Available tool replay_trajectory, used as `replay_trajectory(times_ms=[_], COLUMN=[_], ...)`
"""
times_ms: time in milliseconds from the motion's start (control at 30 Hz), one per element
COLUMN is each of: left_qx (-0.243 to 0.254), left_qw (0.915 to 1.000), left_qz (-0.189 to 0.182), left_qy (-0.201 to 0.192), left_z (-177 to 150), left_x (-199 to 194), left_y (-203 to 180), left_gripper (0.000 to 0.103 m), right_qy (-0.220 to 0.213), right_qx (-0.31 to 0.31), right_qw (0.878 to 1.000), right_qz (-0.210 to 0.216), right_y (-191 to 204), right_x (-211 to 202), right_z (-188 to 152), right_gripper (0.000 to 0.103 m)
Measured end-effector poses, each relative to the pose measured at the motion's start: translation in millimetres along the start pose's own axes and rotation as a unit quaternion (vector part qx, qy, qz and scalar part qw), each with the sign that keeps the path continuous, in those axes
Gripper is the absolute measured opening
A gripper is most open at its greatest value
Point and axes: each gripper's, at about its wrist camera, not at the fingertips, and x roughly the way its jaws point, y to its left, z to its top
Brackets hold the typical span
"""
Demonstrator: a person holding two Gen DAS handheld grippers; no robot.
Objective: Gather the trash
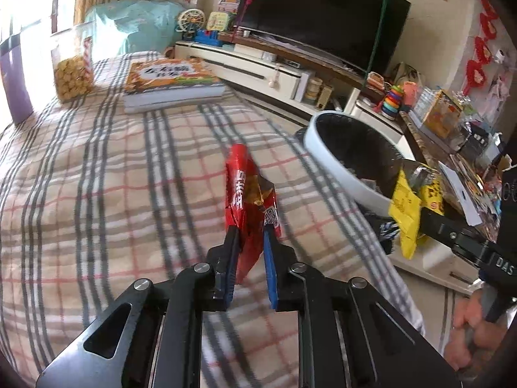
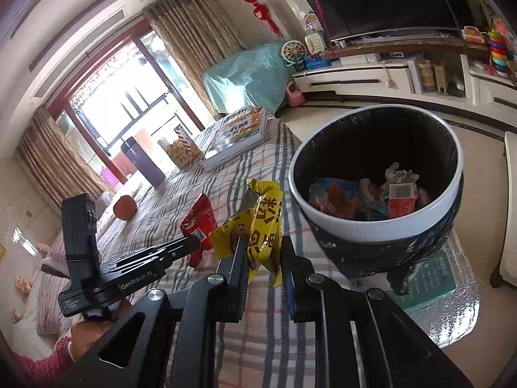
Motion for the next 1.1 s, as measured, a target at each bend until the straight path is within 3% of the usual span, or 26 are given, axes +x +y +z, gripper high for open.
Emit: replay_trajectory(times_ms=[167, 500, 1100], left_qx=[0.026, 0.025, 0.076], left_qw=[0.9996, 0.9995, 0.9962], left_qz=[-0.012, -0.017, -0.040], left_qy=[-0.002, 0.002, -0.013], left_z=[8, 3, 43], left_x=[0, 2, 11], left_y=[-24, -28, -85], left_gripper=[0.002, 0.002, 0.002], right_qy=[-0.009, -0.012, -0.024], right_qx=[0.004, 0.012, 0.010], right_qw=[1.000, 1.000, 0.998], right_qz=[-0.006, -0.010, -0.055], right_y=[-8, -19, -51], right_x=[-6, -11, -17], right_z=[6, 6, 37], right_gripper=[0.018, 0.018, 0.018])
